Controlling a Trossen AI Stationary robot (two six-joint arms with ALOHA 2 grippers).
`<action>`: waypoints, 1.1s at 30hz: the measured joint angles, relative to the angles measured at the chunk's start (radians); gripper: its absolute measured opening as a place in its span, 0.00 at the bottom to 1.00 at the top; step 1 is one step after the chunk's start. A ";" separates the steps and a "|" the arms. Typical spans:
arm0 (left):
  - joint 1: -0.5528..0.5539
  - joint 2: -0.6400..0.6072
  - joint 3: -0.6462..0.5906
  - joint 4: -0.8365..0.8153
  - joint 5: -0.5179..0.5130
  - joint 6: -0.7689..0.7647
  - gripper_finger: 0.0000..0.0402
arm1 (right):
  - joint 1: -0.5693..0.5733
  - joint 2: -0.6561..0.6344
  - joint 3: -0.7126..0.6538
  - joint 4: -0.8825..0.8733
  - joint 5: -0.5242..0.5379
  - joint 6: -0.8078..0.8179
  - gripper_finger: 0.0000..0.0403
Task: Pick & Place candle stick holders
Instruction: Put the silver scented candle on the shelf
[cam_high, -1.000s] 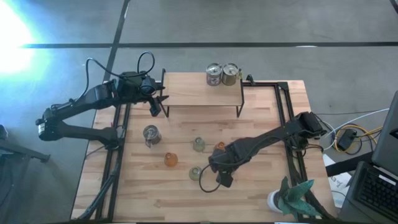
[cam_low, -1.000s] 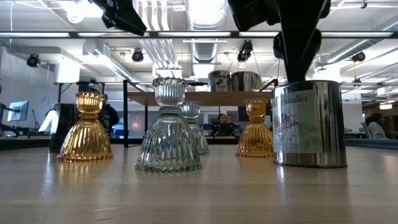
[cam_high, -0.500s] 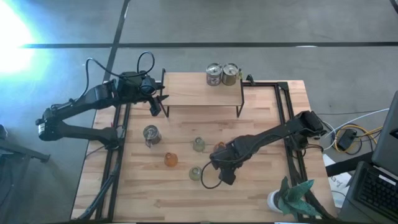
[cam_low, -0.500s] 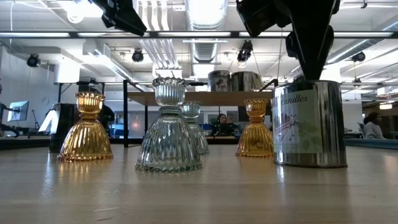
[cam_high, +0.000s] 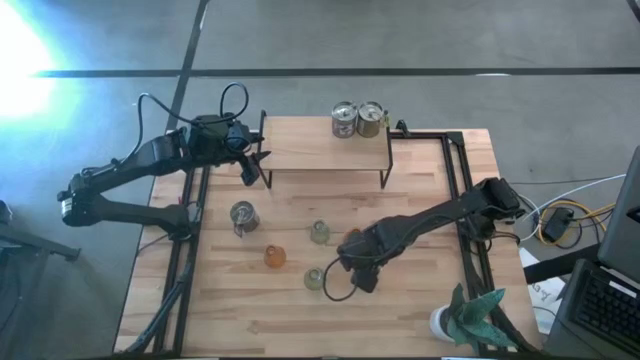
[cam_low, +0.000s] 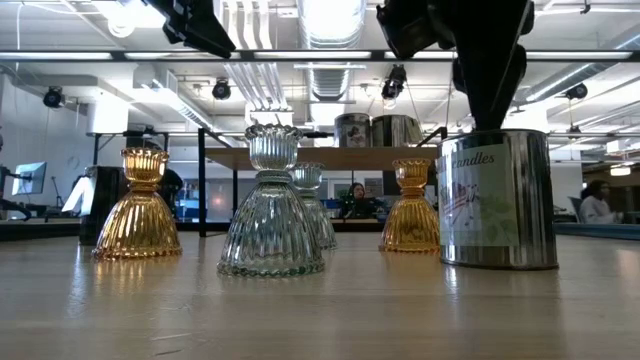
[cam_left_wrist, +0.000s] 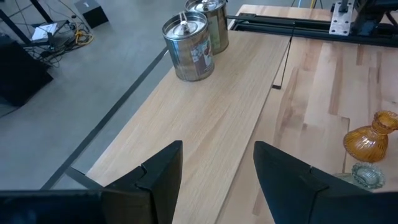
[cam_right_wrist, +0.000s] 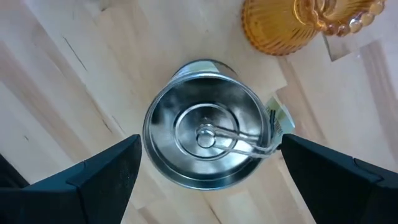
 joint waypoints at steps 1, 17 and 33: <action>0.000 0.000 0.000 0.000 -0.002 0.004 0.50 | 0.000 0.000 -0.001 0.003 -0.001 0.008 0.94; 0.000 0.000 -0.017 0.000 -0.032 0.025 0.50 | 0.000 0.000 -0.050 0.097 -0.006 0.031 0.94; 0.000 0.000 -0.028 0.007 -0.030 0.027 0.50 | 0.000 0.001 -0.092 0.171 -0.024 0.085 0.94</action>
